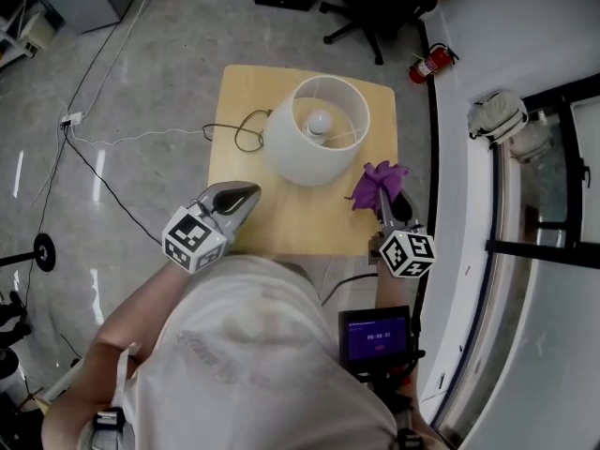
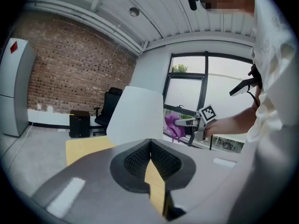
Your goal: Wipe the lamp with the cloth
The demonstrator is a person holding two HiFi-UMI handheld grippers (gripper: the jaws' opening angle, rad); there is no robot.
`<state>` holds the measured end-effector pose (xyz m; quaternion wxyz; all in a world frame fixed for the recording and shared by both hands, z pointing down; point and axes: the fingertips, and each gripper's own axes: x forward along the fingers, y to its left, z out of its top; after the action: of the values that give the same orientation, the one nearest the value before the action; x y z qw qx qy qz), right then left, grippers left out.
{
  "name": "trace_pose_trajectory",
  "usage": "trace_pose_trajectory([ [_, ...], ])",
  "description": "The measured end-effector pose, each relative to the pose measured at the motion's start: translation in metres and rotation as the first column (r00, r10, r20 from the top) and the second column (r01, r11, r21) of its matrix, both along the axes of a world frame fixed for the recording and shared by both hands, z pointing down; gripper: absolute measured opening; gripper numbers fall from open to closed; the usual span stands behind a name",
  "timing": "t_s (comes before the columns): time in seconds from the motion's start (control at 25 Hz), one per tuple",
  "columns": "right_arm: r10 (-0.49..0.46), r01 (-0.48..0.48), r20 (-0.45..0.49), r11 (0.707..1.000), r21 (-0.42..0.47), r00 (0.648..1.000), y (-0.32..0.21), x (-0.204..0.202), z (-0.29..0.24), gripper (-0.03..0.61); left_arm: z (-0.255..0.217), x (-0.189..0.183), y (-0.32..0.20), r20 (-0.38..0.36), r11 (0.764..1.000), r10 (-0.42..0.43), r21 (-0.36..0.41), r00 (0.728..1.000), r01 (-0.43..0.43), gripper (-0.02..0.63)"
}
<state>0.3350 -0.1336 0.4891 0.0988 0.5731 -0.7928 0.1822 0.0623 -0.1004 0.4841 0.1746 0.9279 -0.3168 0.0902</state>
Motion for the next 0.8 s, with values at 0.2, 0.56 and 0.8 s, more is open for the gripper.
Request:
trace_pose_trajectory([
  [0.2,-0.082,0.084,-0.02,0.982,0.169,0.996,-0.003,-0.032,-0.074,0.114,-0.004,-0.006,0.003,-0.032,1.0,0.008,0.014,0.999,-0.008,0.002],
  [0.56,-0.272,0.286,-0.09,0.917,0.278,0.958,0.008,-0.11,-0.126,0.115,-0.008,-0.022,0.019,-0.057,1.0,0.007,0.022,0.998,-0.006,0.002],
  [0.8,-0.191,0.24,-0.206,0.94,0.244,0.96,-0.001,-0.124,-0.107,0.115,-0.008,-0.039,0.029,-0.059,1.0,-0.004,0.023,0.998,0.005,0.002],
])
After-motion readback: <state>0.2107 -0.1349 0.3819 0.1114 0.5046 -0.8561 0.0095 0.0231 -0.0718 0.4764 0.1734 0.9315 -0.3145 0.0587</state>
